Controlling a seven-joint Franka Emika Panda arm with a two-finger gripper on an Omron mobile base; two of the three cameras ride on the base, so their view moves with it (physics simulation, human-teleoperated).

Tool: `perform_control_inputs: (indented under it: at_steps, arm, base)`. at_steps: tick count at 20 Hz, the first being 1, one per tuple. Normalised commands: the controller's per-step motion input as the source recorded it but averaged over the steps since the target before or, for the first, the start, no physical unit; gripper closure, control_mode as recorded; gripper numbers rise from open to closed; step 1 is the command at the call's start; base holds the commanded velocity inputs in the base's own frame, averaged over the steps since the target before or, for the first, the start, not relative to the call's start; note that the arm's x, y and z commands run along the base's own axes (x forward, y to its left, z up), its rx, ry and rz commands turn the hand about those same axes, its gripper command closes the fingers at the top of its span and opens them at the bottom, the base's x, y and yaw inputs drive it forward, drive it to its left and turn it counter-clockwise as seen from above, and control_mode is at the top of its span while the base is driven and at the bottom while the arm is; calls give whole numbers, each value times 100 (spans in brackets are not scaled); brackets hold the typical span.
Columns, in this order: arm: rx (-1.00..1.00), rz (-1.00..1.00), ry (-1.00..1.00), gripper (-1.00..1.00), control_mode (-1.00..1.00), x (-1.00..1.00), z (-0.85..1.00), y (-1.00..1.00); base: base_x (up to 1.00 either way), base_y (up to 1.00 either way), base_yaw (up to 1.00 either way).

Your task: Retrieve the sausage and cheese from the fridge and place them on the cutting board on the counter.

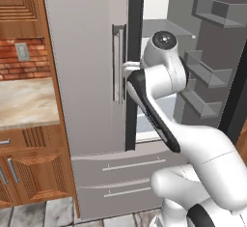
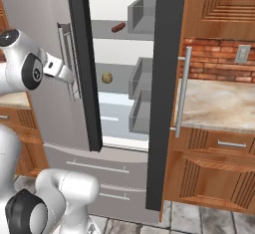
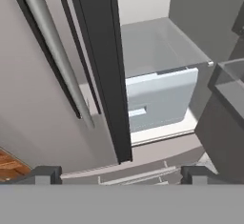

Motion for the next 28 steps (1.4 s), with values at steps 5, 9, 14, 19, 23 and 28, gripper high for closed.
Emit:
perform_control_inputs:
  at_steps: [5,9,14,19,23,28]
  arm:
    - [3,0,-7,-100,-100,44,-26,0]
    - [-5,1,-19,-100,-100,-2,-18,20]
    - [-5,1,-4,-100,-100,0,-2,39]
    - [-1,0,1,-100,-100,17,0,13]
    - [0,0,2,-100,-100,51,0,4]
    - [-1,0,1,-100,-100,60,-11,4]
  base:
    - [0,0,0]
    - [0,0,0]
    - [0,0,0]
    - [0,0,0]
    - [0,0,0]
    - [0,0,0]
